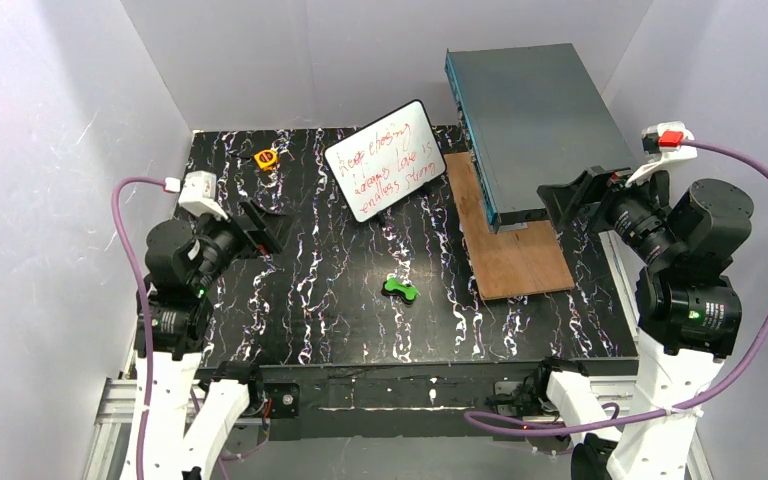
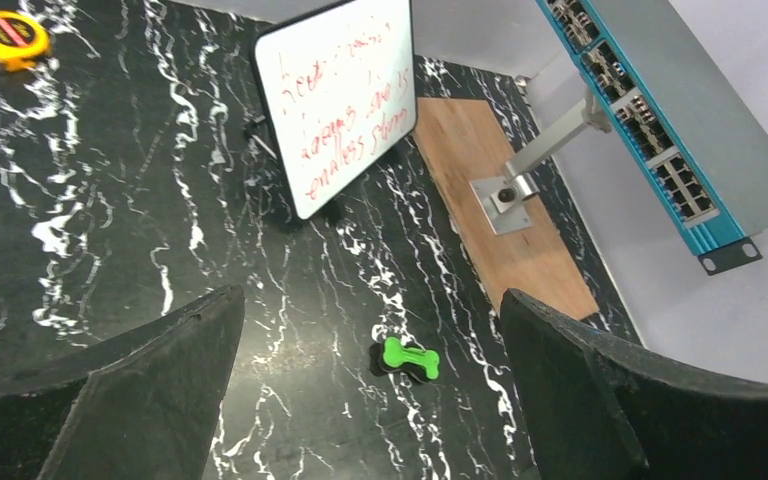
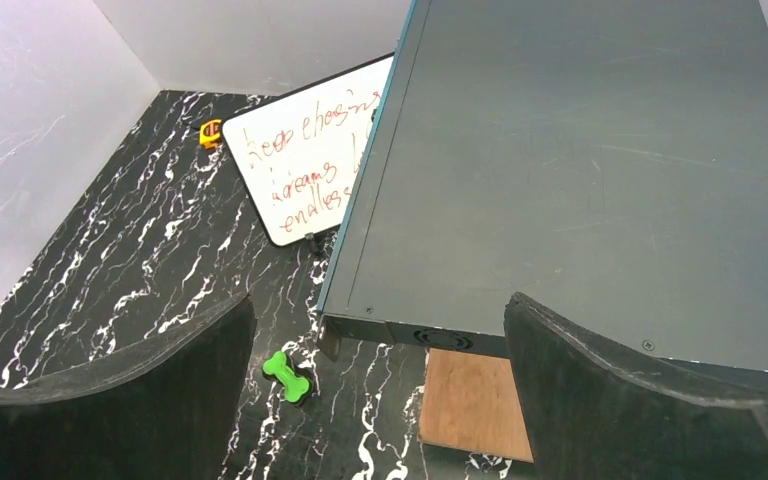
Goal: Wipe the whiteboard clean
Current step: Pick up the whiteboard from the center of the board.
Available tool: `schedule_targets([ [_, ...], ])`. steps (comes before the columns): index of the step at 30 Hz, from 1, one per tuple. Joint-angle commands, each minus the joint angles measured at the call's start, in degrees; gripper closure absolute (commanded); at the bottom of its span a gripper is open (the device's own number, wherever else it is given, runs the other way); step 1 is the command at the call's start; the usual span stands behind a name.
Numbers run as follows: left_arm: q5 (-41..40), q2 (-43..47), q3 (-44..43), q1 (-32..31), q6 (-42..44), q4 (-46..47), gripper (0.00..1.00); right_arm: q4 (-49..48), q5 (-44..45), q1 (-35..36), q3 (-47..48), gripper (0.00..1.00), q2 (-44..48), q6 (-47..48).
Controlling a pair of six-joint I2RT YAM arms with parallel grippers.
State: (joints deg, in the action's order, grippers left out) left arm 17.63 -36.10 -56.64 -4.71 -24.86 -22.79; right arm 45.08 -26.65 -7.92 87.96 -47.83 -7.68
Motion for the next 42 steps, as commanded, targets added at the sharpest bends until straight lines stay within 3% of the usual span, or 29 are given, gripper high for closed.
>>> schedule_targets([
  [1, 5.36, -3.20, 0.90, -0.12, -3.49, 5.21, 0.01, -2.32, -0.27, -0.34, -0.50, 0.02, -0.28, -1.20],
  [9, 8.41, -11.66, 2.87, -0.13, -5.21, 12.84, 0.01, -3.05, -6.14, -0.34, -4.60, 0.02, -0.24, 2.48],
  [13, 9.82, -17.58, 4.24, -0.02, -5.18, 18.81, 0.01, 0.52, -25.15, -0.21, -6.29, 0.02, -0.73, 17.33],
  [23, 16.45, -42.68, 6.86, 2.65, -6.54, 47.76, 0.03, 6.95, -38.57, 0.93, -9.74, 0.02, -2.00, 29.89],
  [30, 21.62, -62.98, 2.71, 2.59, -11.83, 67.01, 0.18, 6.76, -40.93, 1.13, -12.51, 0.02, -2.99, 30.74],
  [35, 22.70, -71.96, 4.50, 1.01, -18.91, 83.68, 0.26, 7.41, -40.85, 1.10, -13.42, 0.02, -4.02, 32.14],
  [42, 22.36, -79.12, 3.41, -2.57, -20.16, 92.31, 0.37, 7.99, -40.76, 1.15, -13.65, 0.02, -5.63, 33.24],
])
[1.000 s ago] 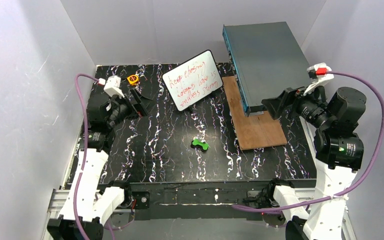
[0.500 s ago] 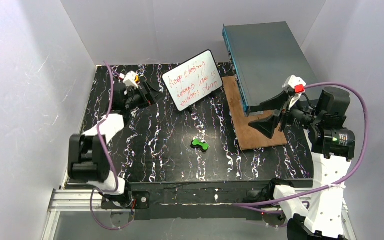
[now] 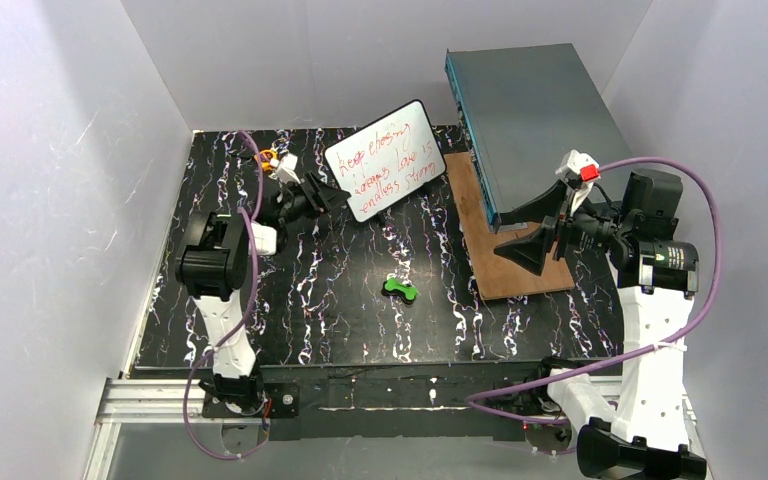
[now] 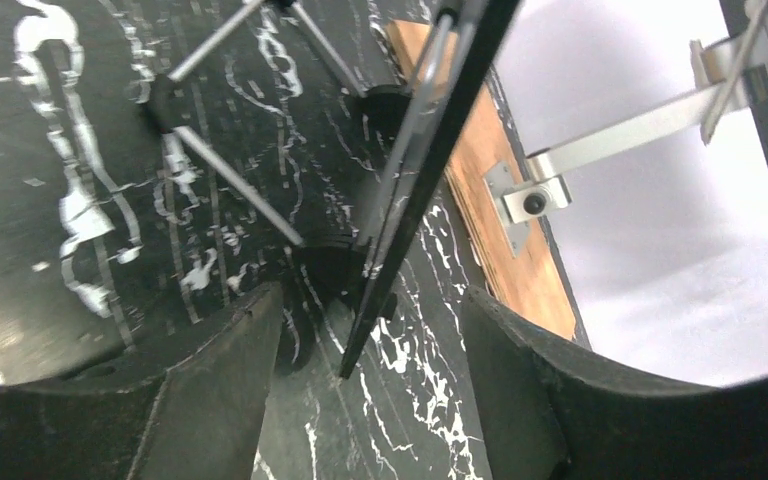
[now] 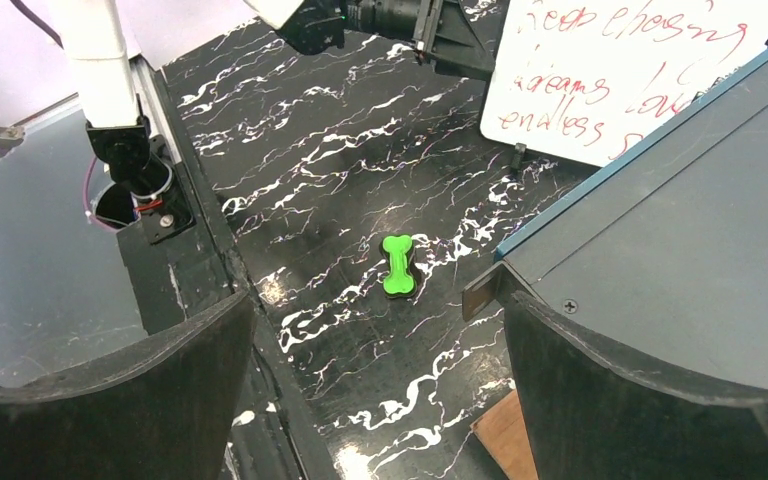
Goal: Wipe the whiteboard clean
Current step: Pick up the whiteboard from the center of the board, then pick up the whiteboard eraser from the center of the board.
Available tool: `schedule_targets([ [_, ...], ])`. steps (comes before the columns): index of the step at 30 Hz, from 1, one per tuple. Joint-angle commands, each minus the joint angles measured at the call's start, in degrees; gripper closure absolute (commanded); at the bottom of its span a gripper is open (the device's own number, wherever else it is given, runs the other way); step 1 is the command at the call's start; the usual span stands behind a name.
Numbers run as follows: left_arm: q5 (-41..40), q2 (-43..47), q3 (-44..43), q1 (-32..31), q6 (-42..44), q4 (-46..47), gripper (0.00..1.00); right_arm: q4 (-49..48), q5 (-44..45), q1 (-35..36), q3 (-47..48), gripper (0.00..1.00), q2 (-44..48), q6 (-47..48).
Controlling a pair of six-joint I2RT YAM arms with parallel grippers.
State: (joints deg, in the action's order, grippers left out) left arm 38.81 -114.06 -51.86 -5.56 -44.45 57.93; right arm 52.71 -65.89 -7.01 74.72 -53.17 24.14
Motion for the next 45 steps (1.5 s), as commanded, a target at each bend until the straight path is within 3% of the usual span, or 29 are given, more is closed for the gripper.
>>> schedule_targets([
  [1, 1.08, -2.11, -1.82, -2.09, -0.81, 12.14, 0.40, 0.31, -1.49, 0.20, -0.52, 0.02, -0.47, 1.43],
  [13, -1.98, -10.73, -8.35, -3.92, -2.50, 15.82, 0.66, 0.90, -1.42, 0.15, -0.44, 0.02, -0.82, 1.96],
  [17, 0.86, -12.45, -11.19, -4.02, -3.64, 16.97, 1.00, 0.88, -1.02, 0.22, -0.75, 0.02, -0.80, 2.20],
  [22, 2.01, -8.49, -9.67, -4.02, 0.14, 16.66, 1.00, 1.05, -0.54, 0.22, -1.10, 0.02, -0.43, 2.39],
  [28, 4.93, -1.05, -11.15, -3.97, 6.21, 8.74, 1.00, 2.53, 0.58, 0.19, -0.74, 0.02, -0.10, 3.52],
  [35, 3.58, 7.39, -14.15, -3.93, 5.61, 5.38, 1.00, 6.13, 1.87, 1.03, 0.18, 0.02, -0.66, 6.47],
  [45, 4.18, 21.00, -12.99, -3.43, 6.17, -3.15, 1.00, 10.76, 9.90, 9.75, 2.73, 0.02, -2.11, 12.39],
])
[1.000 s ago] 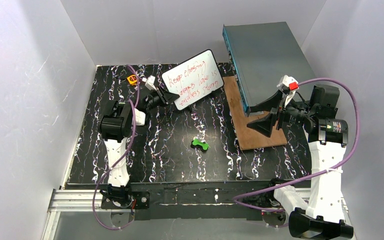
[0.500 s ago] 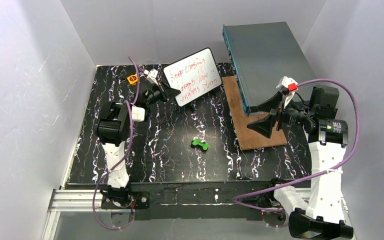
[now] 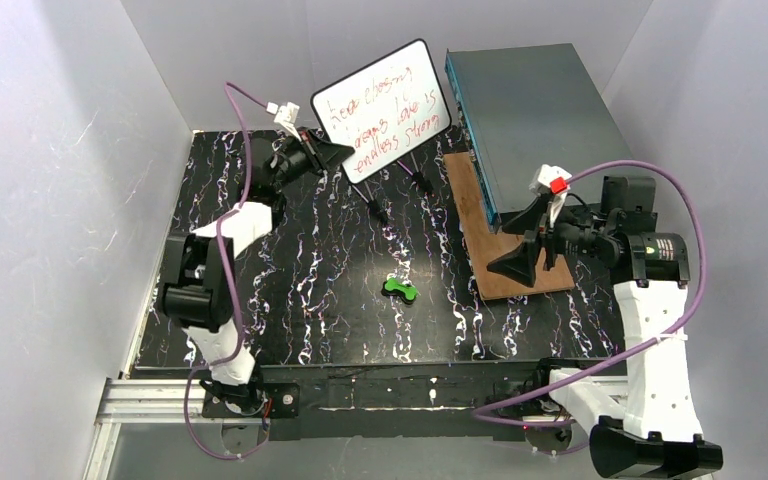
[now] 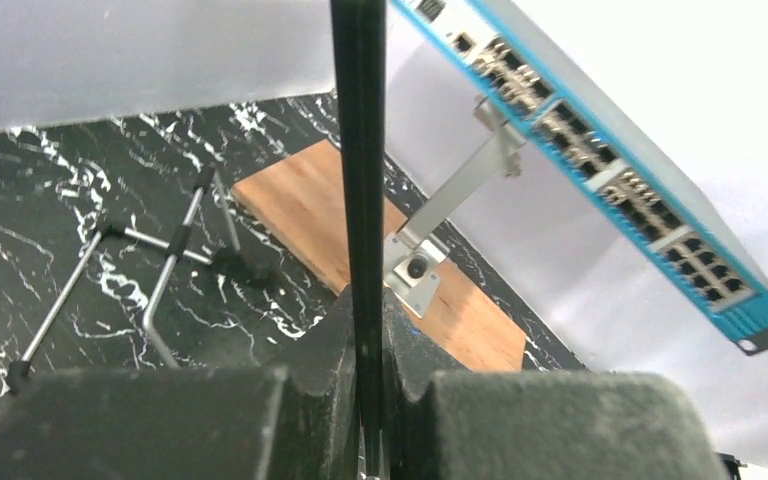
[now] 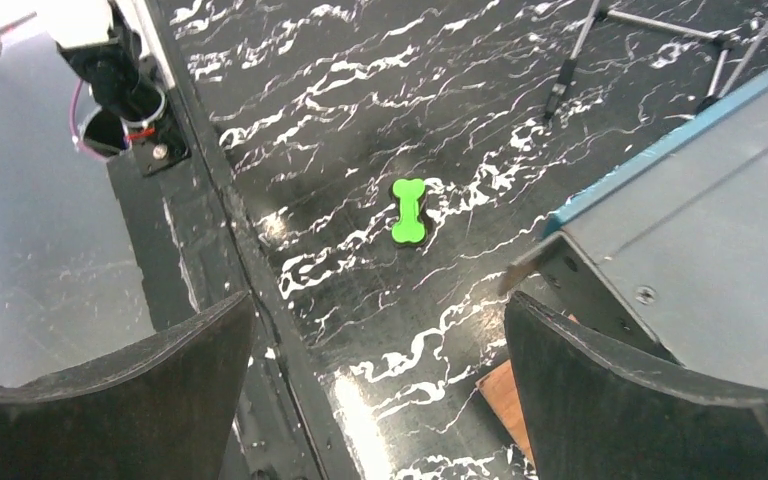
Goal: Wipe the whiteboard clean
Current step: Pick up the whiteboard eraser from the center of the board.
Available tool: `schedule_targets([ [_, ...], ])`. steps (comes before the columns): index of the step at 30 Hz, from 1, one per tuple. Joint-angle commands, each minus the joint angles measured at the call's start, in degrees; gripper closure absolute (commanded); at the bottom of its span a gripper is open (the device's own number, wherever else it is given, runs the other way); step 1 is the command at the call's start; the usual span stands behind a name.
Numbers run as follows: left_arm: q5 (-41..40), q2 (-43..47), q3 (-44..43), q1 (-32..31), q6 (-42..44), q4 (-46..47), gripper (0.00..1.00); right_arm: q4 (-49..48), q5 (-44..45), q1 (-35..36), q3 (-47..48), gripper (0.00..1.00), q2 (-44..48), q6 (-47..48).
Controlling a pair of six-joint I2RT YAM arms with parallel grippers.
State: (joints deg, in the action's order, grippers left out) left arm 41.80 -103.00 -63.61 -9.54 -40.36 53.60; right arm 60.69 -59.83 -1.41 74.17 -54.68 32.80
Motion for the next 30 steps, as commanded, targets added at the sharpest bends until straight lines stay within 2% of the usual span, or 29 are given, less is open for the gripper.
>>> schedule_targets([
  [1, 1.11, 11.99, -0.49, 0.68, 2.65, -0.23, 1.00, 3.27, 4.80, 5.54, 3.83, 0.02, -0.99, 4.43],
  [11, -1.36, 35.41, 10.73, 2.50, 7.62, -16.67, 1.00, 7.64, 8.75, 19.96, 10.53, 0.02, -5.61, 9.86],
  [16, -3.10, 47.25, 17.96, 3.71, 7.55, -23.04, 1.00, 10.23, 10.43, 30.41, 12.88, 0.02, -8.47, 12.23],
  [21, -5.73, 59.08, 23.55, 3.99, 8.70, -31.29, 1.00, 9.55, 17.92, 42.56, 12.56, 0.02, -11.76, 12.16],
  [25, -8.22, 65.87, 26.77, 4.17, 10.00, -38.40, 1.00, 4.58, 24.92, 50.69, 11.00, 0.02, -14.95, 8.40],
  [30, -13.50, 73.73, 30.58, 4.18, 12.30, -47.17, 1.00, -9.75, 33.05, 56.42, 5.37, 0.03, -19.80, -1.57],
])
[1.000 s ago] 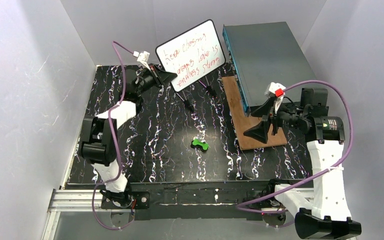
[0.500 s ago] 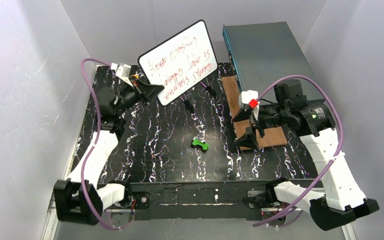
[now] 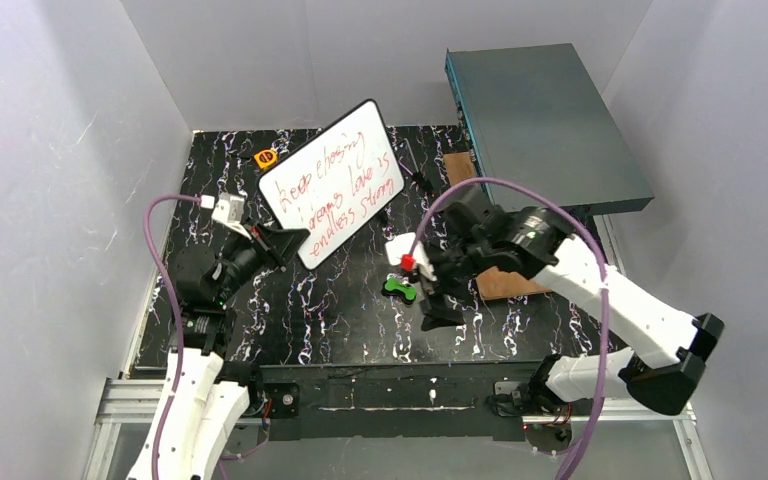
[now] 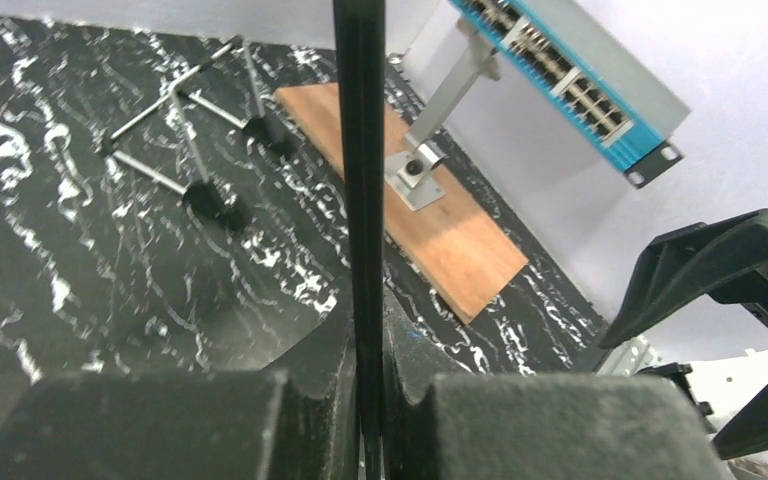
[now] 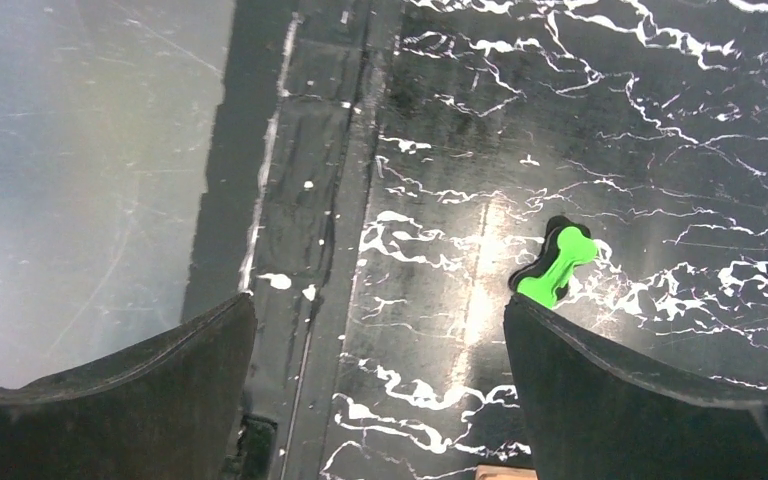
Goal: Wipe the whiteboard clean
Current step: Pick up the whiteboard eraser from the center of the board.
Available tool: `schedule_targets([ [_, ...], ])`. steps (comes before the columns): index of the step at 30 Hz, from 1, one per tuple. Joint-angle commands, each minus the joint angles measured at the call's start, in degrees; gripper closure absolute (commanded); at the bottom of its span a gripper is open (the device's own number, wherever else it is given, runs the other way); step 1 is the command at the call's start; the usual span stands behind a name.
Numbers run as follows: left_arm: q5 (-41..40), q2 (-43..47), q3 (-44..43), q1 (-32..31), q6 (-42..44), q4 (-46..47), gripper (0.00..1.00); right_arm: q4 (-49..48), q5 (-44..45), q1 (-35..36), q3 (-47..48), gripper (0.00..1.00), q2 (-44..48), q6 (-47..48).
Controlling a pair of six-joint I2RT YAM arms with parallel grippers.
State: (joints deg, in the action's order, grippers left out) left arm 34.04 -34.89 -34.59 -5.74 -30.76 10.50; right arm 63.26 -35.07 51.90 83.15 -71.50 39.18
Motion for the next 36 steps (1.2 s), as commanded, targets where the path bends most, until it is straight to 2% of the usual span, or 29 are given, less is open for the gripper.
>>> schedule_targets([
  [1, -6.91, 7.03, 2.24, 0.33, 3.25, -5.80, 1.00, -15.19, 10.63, 4.27, -5.35, 0.03, -4.39, -9.26],
  [4, -9.62, 10.80, 3.32, 0.37, 5.26, -9.79, 1.00, -24.46, 20.13, 8.16, -9.26, 0.05, -9.14, -12.57],
  [9, -13.87, 13.62, 2.59, 0.37, 9.24, -16.49, 1.00, -30.96, 32.64, 8.19, -9.77, 0.03, -17.51, -18.06],
  [17, -15.71, 17.42, 5.05, 0.37, 11.11, -20.00, 1.00, -35.88, 34.71, 4.28, -13.96, 0.10, -26.63, -23.81],
  [20, -14.76, 18.77, 6.10, 0.38, 10.82, -19.53, 1.00, -36.53, 37.19, 2.55, -13.80, 0.13, -29.62, -24.68],
  [24, -13.73, 19.46, 6.56, 0.38, 10.64, -19.25, 1.00, -35.71, 35.49, -0.41, -11.93, 0.21, -33.03, -25.89],
  [29, -12.26, 19.68, 7.35, 0.38, 9.25, -17.96, 1.00, -34.54, 29.08, -1.37, -11.77, 0.35, -34.56, -26.23],
  [36, -8.76, 17.89, 8.41, 0.38, 6.13, -15.09, 1.00, -34.27, 25.20, -1.36, -11.79, 0.78, -35.00, -25.06],
])
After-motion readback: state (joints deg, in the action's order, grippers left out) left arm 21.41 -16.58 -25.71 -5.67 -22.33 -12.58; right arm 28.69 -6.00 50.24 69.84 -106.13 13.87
